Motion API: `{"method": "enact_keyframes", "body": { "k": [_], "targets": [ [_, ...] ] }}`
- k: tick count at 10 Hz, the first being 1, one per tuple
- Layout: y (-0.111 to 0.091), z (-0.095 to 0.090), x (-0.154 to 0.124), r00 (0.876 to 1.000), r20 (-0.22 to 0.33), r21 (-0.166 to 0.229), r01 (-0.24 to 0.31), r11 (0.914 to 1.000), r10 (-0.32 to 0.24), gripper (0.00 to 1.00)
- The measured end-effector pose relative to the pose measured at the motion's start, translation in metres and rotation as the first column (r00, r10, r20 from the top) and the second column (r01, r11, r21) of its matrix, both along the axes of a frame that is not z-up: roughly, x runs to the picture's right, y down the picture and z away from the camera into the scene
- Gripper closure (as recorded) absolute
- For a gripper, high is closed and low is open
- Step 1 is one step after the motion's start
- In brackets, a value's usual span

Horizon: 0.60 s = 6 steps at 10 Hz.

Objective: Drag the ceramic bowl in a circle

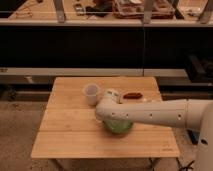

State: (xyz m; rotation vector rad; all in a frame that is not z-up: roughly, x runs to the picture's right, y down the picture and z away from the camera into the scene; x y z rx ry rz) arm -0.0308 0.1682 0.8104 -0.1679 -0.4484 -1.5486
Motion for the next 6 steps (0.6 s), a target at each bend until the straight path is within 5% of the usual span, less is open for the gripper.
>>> {"method": "enact_keyframes", "body": {
  "k": [3,6],
  "targets": [
    [0.049,-0.018,-0.003,0.998,0.046,-0.077,0.056,0.9955,-0.052,1.0],
    [0.048,-0.018,-0.004,0.997,0.047,-0.074,0.061,0.9954,-0.057,1.0]
  ]
}}
